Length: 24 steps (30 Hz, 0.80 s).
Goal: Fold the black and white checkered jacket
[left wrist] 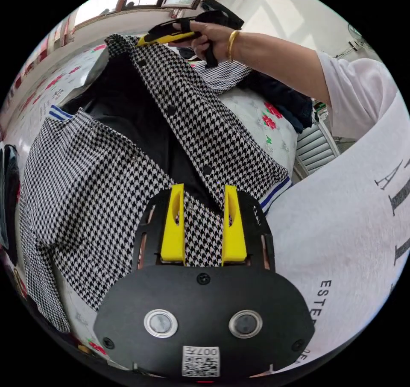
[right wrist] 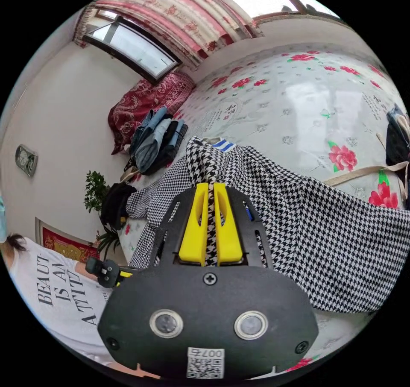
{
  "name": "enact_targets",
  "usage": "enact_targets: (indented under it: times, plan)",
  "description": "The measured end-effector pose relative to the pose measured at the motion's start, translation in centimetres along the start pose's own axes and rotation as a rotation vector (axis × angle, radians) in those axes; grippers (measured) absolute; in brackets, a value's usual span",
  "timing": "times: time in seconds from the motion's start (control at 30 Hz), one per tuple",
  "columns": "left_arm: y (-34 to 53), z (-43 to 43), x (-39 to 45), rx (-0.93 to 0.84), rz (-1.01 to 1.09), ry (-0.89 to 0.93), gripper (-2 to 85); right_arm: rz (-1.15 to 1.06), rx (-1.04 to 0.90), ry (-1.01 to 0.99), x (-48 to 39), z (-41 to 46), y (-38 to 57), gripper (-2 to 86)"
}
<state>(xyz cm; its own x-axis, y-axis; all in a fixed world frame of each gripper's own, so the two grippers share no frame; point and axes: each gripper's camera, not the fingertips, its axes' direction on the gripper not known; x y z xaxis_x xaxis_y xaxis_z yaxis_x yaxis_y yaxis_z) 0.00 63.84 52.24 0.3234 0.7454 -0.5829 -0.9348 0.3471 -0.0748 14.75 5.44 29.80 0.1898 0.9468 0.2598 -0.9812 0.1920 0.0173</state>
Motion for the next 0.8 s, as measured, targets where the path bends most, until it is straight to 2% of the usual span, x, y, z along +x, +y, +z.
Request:
enact_targets:
  times: [0.13, 0.3, 0.5, 0.57, 0.7, 0.77, 0.8]
  plan:
    - [-1.4, 5.7, -1.6, -0.109, 0.015, 0.081, 14.1, 0.027, 0.032, -0.09, 0.8, -2.2, -0.3, 0.1]
    - [-1.7, 6.1, -2.8, -0.108, 0.052, 0.061, 2.8, 0.047, 0.036, -0.148, 0.9, -2.7, -0.9, 0.1]
    - [1.1, -5.5, -6.4, 0.075, -0.082, 0.327, 0.0, 0.067, 0.03, -0.147, 0.0, -2.9, -3.7, 0.2]
    - [3.6, -11.1, -6.8, 0.214, -0.097, 0.396, 0.0, 0.042, 0.003, -0.136, -0.7, -2.0, -5.0, 0.3]
    - [6.4, -12.0, -9.1, 0.226, -0.217, 0.351, 1.2, 0.023, -0.128, -0.124, -2.1, 4.4, -7.8, 1.0]
    - [8.7, -8.7, -11.5, 0.166, -0.354, 0.181, 3.1, 0.057, -0.2, -0.078, -2.1, 9.0, -8.0, 1.6]
    - [10.1, -6.0, -12.9, 0.074, -0.443, 0.122, 4.8, 0.102, -0.249, -0.041, -1.8, 11.9, -7.7, 2.1]
